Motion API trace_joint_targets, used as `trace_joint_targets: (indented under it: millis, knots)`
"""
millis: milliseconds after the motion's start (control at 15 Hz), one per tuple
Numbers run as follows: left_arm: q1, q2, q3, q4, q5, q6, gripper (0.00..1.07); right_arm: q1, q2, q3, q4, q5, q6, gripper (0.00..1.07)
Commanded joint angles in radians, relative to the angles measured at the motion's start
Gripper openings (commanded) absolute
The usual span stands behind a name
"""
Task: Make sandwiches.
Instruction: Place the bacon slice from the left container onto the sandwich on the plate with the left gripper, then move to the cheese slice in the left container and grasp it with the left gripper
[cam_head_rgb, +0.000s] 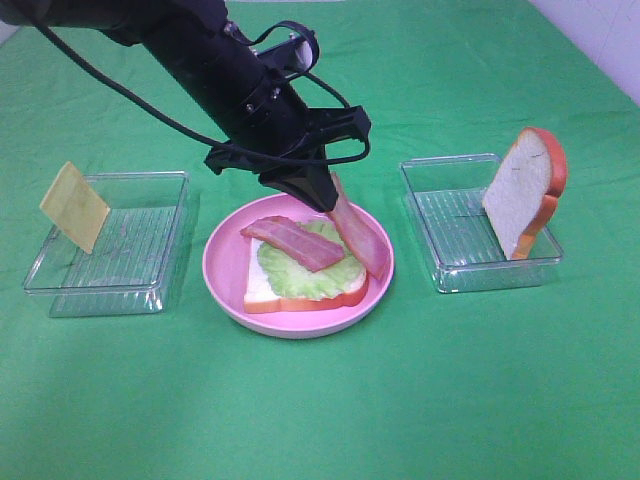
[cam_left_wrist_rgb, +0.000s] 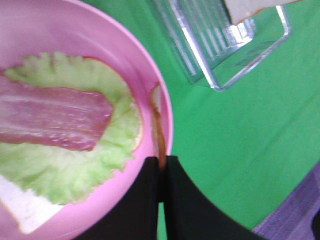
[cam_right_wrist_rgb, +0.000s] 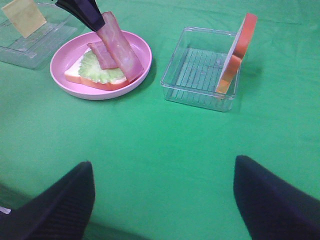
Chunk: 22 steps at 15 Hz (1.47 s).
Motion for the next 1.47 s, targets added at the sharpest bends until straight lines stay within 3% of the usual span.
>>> trace_joint_targets:
  millis: [67,267,467,600,733,933,1000,1133,1333,1467]
  knots:
    - [-0.004,0.009,-0.003,0.105,-0.01,-0.066,0.0,0.006,-0.02,0.004,-0.006,-0.008,-0.004,0.71]
    - [-0.004,0.01,-0.003,0.187,-0.001,-0.126,0.0,0.006,-0.02,0.004,-0.006,-0.008,-0.004,0.71]
    - [-0.004,0.01,-0.003,0.309,0.028,-0.239,0.0,0.006,-0.02,0.004,-0.006,-0.008,-0.004,0.71]
    - [-0.004,0.01,-0.003,0.322,0.037,-0.259,0.0,0.006,-0.02,0.004,-0.006,-0.008,-0.004,0.71]
    - [-0.004,0.01,-0.003,0.318,0.05,-0.26,0.11,0.006,-0.02,0.004,-0.006,-0.008,-0.004,0.71]
    - [-0.004,0.01,-0.003,0.318,0.05,-0.258,0.51,0.006,-0.02,0.004,-0.006,-0.008,-0.004,0.71]
    - [-0.004,0.01,-0.003,0.318,0.05,-0.258,0.6,0.006,-0.02,0.004,-0.006,-0.008,-0.004,0.71]
    - [-0.004,0.009,-0.006,0.318,0.066,-0.258,0.67,0.006,-0.02,0.004,-0.006,-0.008,-0.004,0.71]
    - [-0.004,0.009,-0.054,0.332,0.127,-0.258,0.69,0.006,-0.02,0.004,-0.006,-0.008,-0.004,0.71]
    - [-0.004,0.009,-0.143,0.44,0.233,-0.294,0.69,0.006,-0.02,0.004,-0.006,-0.008,-0.004,0.71]
